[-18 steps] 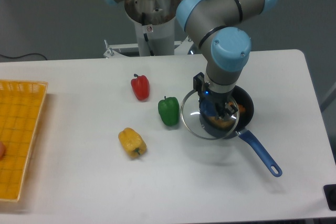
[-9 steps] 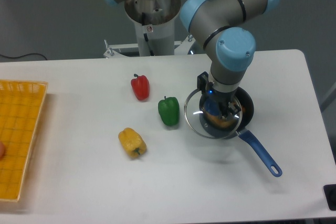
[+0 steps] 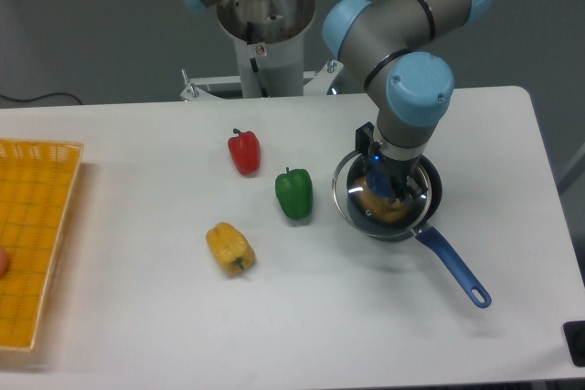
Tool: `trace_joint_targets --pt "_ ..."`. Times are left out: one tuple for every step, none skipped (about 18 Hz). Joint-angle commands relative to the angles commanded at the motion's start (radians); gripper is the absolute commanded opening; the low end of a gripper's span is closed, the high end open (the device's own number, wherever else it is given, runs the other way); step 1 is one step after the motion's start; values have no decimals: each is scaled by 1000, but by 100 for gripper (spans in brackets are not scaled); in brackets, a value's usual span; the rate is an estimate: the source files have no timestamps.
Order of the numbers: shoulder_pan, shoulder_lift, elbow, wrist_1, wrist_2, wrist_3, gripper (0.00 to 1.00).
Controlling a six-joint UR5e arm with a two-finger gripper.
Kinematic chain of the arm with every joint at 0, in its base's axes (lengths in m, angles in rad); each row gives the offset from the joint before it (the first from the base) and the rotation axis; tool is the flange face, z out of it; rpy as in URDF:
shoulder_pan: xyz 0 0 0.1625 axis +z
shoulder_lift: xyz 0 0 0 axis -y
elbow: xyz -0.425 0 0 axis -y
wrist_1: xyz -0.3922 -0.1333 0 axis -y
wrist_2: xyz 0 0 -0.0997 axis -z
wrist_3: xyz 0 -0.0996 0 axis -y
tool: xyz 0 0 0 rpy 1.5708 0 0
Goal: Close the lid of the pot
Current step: 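Move the held glass lid over the saucepan and lower it onto the rim, then hold the glass lid seated on the saucepan rim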
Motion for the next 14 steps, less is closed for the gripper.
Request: trace_joint_targets --pt "3 0 -2 0 0 5 55" --pt "3 0 -3 0 0 11 55" --pt "8 2 -6 0 0 17 55" --pt "14 3 -6 0 -2 23 55" --pt "21 6 -6 0 -2 28 55" --pt "23 9 -9 0 0 37 55" --pt "26 12 -8 0 -2 54 55" --pt "34 15 -8 0 -2 69 55" --pt "44 23 -9 0 -6 77 55" --pt "46 25 -9 2 -9 78 55" --pt "48 26 -9 3 -12 78 55" --pt "49 28 -8 3 -17 78 55" --pt "49 28 -9 3 -20 77 55" --pt "51 31 -9 3 -21 77 55"
